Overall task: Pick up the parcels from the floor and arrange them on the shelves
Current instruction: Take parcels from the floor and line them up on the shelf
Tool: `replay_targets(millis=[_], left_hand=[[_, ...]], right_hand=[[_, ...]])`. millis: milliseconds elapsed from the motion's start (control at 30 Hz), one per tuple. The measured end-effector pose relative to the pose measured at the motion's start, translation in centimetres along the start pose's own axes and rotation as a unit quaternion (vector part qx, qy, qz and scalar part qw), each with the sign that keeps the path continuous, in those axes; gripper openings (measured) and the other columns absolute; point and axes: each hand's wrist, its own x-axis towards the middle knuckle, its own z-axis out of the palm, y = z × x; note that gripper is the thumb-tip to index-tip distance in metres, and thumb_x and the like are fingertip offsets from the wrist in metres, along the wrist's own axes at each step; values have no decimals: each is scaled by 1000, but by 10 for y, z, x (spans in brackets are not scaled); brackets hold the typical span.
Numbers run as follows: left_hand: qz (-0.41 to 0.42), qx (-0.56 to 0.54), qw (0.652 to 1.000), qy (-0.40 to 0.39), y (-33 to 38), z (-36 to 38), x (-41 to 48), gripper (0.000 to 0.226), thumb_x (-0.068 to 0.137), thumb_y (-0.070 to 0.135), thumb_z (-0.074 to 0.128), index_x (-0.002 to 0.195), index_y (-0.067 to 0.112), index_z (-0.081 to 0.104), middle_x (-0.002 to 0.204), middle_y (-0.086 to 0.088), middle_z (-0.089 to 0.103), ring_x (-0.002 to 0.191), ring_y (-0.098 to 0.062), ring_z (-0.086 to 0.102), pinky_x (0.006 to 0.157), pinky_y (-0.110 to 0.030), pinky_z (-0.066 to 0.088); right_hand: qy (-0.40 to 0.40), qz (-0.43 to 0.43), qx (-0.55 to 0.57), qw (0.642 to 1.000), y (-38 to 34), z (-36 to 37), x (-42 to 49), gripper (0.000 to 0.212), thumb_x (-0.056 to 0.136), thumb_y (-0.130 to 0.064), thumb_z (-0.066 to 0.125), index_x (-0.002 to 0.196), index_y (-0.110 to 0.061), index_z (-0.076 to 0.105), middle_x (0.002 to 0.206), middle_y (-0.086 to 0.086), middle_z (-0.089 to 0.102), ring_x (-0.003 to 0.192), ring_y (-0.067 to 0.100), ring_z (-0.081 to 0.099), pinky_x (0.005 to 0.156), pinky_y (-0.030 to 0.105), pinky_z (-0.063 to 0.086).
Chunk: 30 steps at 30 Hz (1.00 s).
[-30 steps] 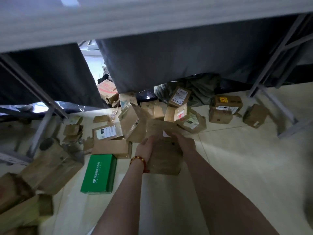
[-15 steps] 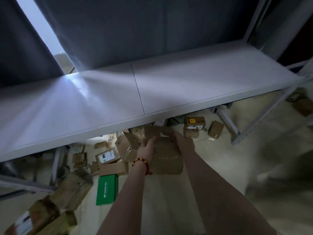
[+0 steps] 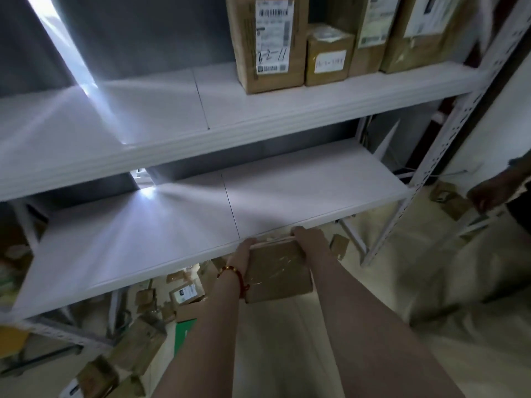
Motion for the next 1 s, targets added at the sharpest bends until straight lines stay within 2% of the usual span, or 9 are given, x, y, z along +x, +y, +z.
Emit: replay_targets(millis=[67, 167, 267, 433, 500, 633, 800, 900, 1000], left_hand=[[19, 5, 1000, -11, 24, -4, -24, 68, 60, 67, 62, 103, 15, 73, 92, -16, 74, 79, -32, 67, 80, -41, 55], [39, 31, 999, -6, 58, -7, -61, 64, 71, 64, 59, 110, 14, 68, 102, -15, 71, 85, -30, 67, 71, -35, 52], [67, 98, 993, 6, 88, -4, -96, 75, 63, 66, 58, 120, 16, 63, 112, -12, 68, 99, -32, 65, 78, -38, 54], [157, 222, 962, 35, 120, 8, -157, 61, 94, 57, 42, 136, 13, 49, 134, -14, 53, 115, -33, 53, 99, -41, 46], [165, 241, 956, 39, 127, 13, -170, 68, 93, 63, 40, 134, 10, 51, 131, -16, 55, 112, -33, 55, 99, -41, 44], [198, 270, 941, 44, 142, 22, -189, 80, 89, 72, 38, 136, 9, 53, 136, -15, 53, 108, -32, 53, 91, -38, 43], [252, 343, 902, 67, 164, 30, -206, 84, 84, 76, 29, 136, 15, 57, 146, -12, 48, 131, -35, 43, 114, -48, 27], [271, 373, 883, 91, 179, 34, -216, 86, 78, 77, 31, 133, 18, 59, 143, -9, 52, 124, -32, 50, 107, -40, 36], [293, 408, 855, 127, 191, 39, -224, 78, 83, 77, 35, 127, 18, 63, 138, -10, 56, 121, -33, 51, 102, -36, 38]], right_hand=[[0, -12, 12, 1000, -25, -14, -19, 38, 71, -45, 55, 84, -10, 65, 86, 8, 65, 81, 27, 62, 75, 37, 48], [8, -20, 60, 998, -52, -34, -52, 30, 73, -40, 57, 74, -11, 57, 74, 8, 57, 72, 26, 57, 66, 35, 41], [9, -4, 117, 993, -61, -49, -73, 24, 78, -33, 61, 81, -9, 57, 79, 10, 58, 73, 26, 56, 65, 35, 40], [-25, 11, 129, 991, -73, -72, -91, 45, 63, -42, 65, 93, -8, 62, 90, 14, 66, 87, 34, 64, 79, 43, 55], [-58, 19, 119, 991, -75, -80, -90, 60, 58, -48, 67, 102, -7, 65, 92, 14, 70, 87, 35, 68, 76, 43, 56], [-138, 40, 79, 986, -85, -95, -94, 59, 63, -56, 69, 102, -12, 72, 92, 14, 75, 89, 34, 70, 79, 43, 58], [-246, 33, 82, 965, -99, -114, -94, 58, 77, -63, 69, 111, -16, 72, 106, 12, 73, 103, 31, 65, 74, 36, 57], [-292, 27, 97, 951, -106, -120, -91, 75, 64, -70, 77, 117, -17, 71, 114, 14, 72, 112, 34, 63, 92, 47, 54], [-321, 17, 108, 941, -117, -124, -93, 72, 74, -67, 71, 122, -14, 69, 116, 16, 71, 113, 35, 63, 90, 46, 55]])
